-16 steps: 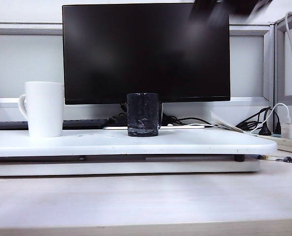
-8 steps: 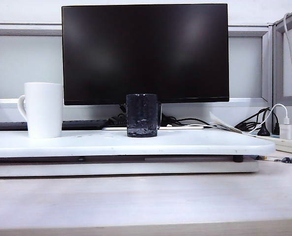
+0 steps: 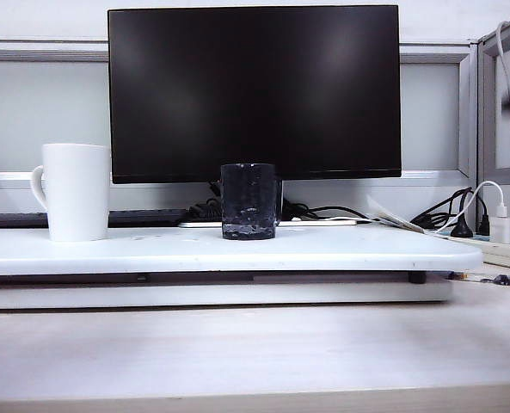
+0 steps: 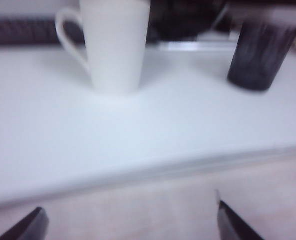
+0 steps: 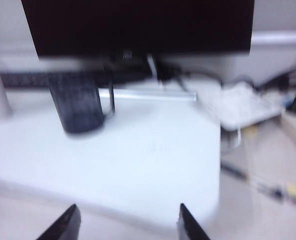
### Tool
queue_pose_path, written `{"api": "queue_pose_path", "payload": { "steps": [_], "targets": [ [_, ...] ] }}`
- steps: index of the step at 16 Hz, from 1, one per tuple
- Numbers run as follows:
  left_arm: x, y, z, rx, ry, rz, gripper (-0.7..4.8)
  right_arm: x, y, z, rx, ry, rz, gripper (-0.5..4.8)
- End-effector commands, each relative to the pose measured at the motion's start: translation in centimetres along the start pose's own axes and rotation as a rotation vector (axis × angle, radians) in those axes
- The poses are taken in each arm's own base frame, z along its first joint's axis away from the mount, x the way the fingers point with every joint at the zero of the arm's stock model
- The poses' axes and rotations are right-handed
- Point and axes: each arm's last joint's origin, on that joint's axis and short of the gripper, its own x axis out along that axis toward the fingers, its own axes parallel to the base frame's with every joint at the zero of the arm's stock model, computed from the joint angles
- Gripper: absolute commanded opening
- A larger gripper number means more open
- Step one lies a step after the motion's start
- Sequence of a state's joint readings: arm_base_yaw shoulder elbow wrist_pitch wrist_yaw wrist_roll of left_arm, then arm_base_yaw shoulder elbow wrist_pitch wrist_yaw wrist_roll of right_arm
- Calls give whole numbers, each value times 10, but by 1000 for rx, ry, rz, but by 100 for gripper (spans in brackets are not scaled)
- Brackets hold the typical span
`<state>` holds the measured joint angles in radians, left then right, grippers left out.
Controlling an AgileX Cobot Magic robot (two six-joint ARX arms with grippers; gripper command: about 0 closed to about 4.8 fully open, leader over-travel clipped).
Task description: Carefully pick up the black cup and pour some water from the black cup into the white cup.
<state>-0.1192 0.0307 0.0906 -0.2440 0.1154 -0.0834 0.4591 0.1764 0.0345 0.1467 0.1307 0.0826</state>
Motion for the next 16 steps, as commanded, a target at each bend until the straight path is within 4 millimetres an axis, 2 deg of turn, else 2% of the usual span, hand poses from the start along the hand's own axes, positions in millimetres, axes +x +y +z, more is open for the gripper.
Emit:
{"api": "queue_pose_path", "payload": {
  "steps": [1,4,6,7,8,9,10,11,14,16],
  "targets": [
    [4,2,-8,-3,4,19,479,0,-1,-13,-6,66,-9,252],
    [8,5,-17,-3,-2,72,479,0,-3,-19,-22,125,-56,252],
    [8,7,-19,0,-5,151,479,-1,-7,-19,-89,124,-155,252],
    [8,8,-18,4,-10,194,479,-1,-10,-18,-114,119,-224,241],
    [8,9,-18,7,-14,229,479,-1,-13,-18,-112,117,-261,208],
    [8,10,-18,7,-15,237,431,-1,-16,-18,-105,116,-283,131],
    [8,9,-18,3,-14,221,225,-1,-18,-18,-90,118,-261,-17],
    [8,8,-18,-1,-12,193,14,0,-19,-18,-76,119,-230,-2],
    [9,5,-19,-4,4,93,-5,0,-20,-17,-54,116,-144,-1],
    [9,6,-20,-9,7,95,-3,0,-20,-16,-54,106,-144,0]
  ]
}}
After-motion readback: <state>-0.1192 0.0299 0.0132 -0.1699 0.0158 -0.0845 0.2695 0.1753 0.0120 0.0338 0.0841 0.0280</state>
